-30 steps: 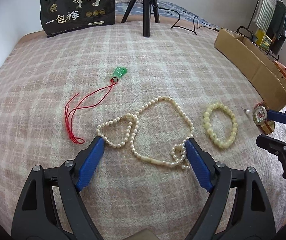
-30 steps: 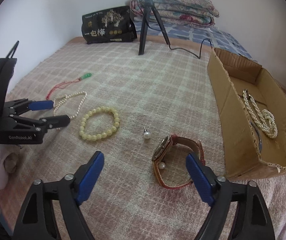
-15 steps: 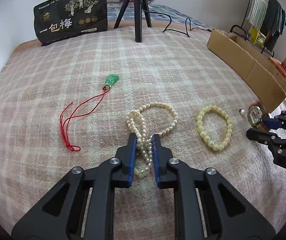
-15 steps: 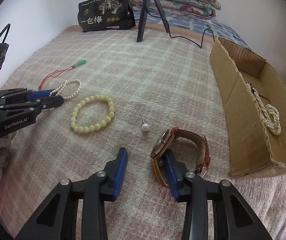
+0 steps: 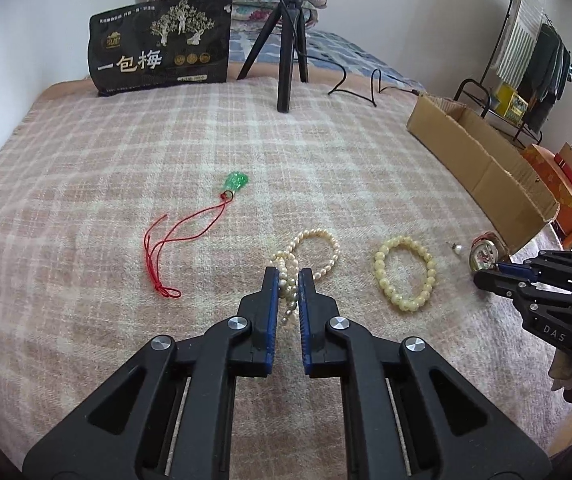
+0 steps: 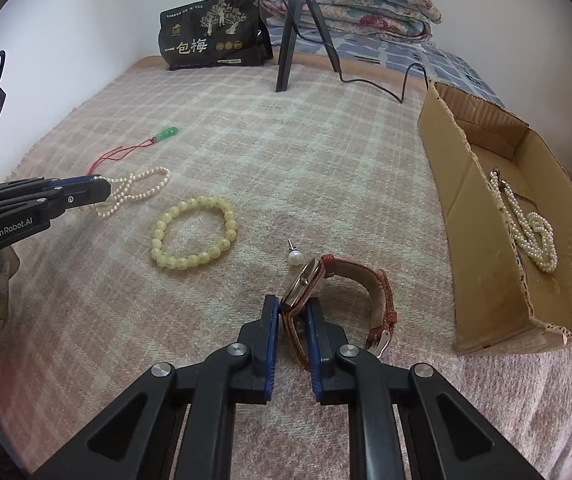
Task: Organize jewelry
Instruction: 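Lift the bead necklace with the left tool over the box while right tool carries the watch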
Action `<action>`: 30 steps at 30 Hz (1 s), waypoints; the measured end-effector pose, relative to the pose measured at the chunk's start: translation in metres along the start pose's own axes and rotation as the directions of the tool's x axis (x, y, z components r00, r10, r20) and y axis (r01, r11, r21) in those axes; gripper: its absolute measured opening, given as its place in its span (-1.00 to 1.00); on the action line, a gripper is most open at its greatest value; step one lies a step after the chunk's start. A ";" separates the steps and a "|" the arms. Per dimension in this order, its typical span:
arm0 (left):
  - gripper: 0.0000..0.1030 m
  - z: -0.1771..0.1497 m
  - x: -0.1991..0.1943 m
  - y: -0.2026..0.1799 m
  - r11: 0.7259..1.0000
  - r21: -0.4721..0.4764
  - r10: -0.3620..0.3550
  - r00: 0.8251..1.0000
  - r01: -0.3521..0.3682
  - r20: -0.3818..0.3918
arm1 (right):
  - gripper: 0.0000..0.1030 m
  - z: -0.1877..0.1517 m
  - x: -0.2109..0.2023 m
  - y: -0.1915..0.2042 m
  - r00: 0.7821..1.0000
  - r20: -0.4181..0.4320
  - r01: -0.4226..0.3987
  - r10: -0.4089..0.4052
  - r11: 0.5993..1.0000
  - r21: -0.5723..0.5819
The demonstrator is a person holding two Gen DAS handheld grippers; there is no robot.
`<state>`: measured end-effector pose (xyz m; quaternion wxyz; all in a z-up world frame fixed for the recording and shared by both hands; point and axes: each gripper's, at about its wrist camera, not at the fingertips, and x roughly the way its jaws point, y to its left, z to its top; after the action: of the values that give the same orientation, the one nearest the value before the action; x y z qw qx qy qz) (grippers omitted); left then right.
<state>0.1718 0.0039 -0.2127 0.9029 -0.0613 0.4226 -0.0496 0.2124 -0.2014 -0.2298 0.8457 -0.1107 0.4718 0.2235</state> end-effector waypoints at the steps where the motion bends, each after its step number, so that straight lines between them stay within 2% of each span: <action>1: -0.86 0.001 -0.003 -0.001 1.000 -0.001 -0.003 1.000 0.003 0.006 | -0.78 0.001 -0.002 0.000 1.000 0.005 -0.001 0.001 1.000 0.002; 15: -0.86 0.021 -0.048 -0.008 1.000 -0.001 -0.024 0.994 0.024 0.107 | -0.78 0.012 -0.040 0.003 0.995 0.101 -0.021 0.019 1.000 0.018; 30: -0.86 0.039 -0.097 -0.028 0.998 0.018 -0.065 0.978 0.063 0.196 | -0.78 0.018 -0.098 -0.002 0.976 0.214 -0.035 0.024 0.998 0.046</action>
<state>0.1389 -0.0077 -0.1096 0.9385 -0.0743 0.3288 -0.0746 0.1824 -0.2227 -0.1376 0.8906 -0.0580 0.3853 0.2347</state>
